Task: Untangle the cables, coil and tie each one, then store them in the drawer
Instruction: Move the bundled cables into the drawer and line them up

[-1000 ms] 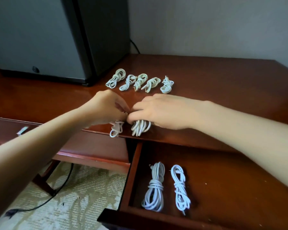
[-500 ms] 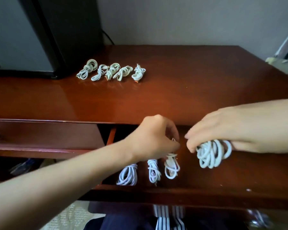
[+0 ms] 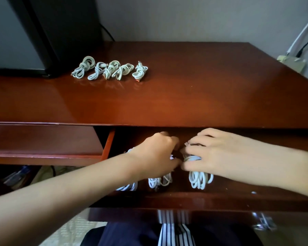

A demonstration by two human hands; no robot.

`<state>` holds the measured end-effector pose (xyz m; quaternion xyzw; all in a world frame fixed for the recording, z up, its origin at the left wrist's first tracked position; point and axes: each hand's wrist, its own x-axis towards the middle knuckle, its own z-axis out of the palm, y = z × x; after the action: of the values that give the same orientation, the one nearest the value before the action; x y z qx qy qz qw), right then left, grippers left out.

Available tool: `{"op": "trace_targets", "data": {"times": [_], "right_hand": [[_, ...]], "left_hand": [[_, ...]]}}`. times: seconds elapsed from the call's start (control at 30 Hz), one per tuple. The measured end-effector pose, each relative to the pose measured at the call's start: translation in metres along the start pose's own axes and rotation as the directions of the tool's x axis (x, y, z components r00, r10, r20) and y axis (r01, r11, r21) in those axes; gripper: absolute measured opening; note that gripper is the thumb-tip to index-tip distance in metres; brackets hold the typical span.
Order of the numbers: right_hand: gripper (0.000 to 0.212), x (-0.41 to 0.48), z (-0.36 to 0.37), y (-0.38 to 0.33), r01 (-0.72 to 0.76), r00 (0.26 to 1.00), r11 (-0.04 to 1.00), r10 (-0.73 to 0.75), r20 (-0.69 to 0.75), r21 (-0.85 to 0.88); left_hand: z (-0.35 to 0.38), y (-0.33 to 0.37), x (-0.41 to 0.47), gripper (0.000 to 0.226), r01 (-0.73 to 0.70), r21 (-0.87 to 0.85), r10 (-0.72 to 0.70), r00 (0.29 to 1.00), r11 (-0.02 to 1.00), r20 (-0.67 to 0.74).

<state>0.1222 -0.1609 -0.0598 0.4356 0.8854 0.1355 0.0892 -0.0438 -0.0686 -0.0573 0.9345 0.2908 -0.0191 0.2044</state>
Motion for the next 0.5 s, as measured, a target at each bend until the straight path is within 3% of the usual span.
{"op": "trace_targets", "data": {"times": [0.13, 0.3, 0.4, 0.5], "right_hand": [[0.032, 0.006, 0.017, 0.003, 0.029, 0.997, 0.984, -0.04, -0.06, -0.175], [0.025, 0.009, 0.027, -0.002, 0.069, 0.994, 0.98, -0.083, -0.07, -0.189], [0.024, 0.009, 0.024, 0.0, 0.109, 0.994, 0.972, -0.108, 0.02, -0.208], [0.041, 0.001, 0.022, 0.006, 0.138, 0.99, 0.982, -0.132, 0.048, -0.131]], "left_hand": [[-0.021, 0.0, -0.014, 0.029, -0.068, 0.049, 0.065, 0.995, 0.996, 0.073], [-0.029, -0.011, -0.018, 0.019, -0.027, -0.07, 0.03, 0.998, 0.997, 0.046], [-0.027, -0.018, -0.016, 0.018, -0.017, -0.1, 0.019, 1.0, 0.995, 0.019], [-0.024, -0.021, -0.016, 0.019, -0.023, -0.112, 0.026, 0.999, 0.993, 0.026]]}}
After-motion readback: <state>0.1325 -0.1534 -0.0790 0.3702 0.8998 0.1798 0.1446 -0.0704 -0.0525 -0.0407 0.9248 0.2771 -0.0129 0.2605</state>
